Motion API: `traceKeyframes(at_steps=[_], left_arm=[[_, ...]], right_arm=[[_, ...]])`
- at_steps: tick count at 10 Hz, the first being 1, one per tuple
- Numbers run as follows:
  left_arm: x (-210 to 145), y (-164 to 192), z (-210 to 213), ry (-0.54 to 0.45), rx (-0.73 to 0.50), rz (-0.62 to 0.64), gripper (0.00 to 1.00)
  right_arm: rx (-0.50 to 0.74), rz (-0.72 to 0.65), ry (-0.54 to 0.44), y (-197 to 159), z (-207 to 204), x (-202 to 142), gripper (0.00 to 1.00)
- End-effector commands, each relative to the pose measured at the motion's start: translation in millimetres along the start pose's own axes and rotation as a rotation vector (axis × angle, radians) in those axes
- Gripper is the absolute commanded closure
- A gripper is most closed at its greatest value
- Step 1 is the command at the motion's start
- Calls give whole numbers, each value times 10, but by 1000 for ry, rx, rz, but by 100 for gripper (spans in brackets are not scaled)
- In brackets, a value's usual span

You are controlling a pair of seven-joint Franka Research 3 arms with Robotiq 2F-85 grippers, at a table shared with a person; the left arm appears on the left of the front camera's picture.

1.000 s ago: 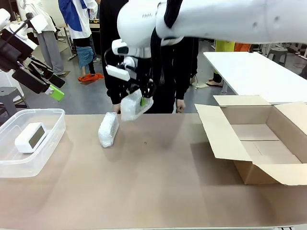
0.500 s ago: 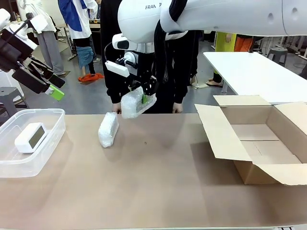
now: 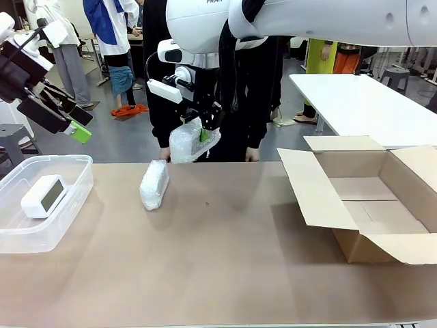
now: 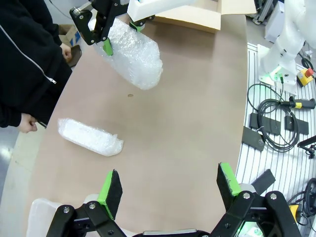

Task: Separate and place wrapped and unwrapped clocks.
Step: Pick up the Digital clock indicated by the person, then if the picked Digital clock is wrapped, place it in the Package Box ; if not, place it in the Organizing box.

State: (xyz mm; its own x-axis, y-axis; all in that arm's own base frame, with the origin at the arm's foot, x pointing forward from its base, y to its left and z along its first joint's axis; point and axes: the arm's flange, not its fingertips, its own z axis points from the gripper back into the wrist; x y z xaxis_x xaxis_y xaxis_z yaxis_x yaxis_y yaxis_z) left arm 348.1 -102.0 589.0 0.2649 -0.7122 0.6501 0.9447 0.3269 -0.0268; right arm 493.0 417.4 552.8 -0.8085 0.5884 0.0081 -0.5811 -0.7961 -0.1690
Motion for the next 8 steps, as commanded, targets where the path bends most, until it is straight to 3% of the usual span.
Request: traceKeyframes(at_steps=[1, 8], left_arm=[[24, 3, 15, -5, -9, 10, 0], [24, 3, 15, -5, -9, 10, 0]], right_arm=[[2, 12, 2, 39, 8, 8, 85], [2, 12, 2, 39, 8, 8, 85]])
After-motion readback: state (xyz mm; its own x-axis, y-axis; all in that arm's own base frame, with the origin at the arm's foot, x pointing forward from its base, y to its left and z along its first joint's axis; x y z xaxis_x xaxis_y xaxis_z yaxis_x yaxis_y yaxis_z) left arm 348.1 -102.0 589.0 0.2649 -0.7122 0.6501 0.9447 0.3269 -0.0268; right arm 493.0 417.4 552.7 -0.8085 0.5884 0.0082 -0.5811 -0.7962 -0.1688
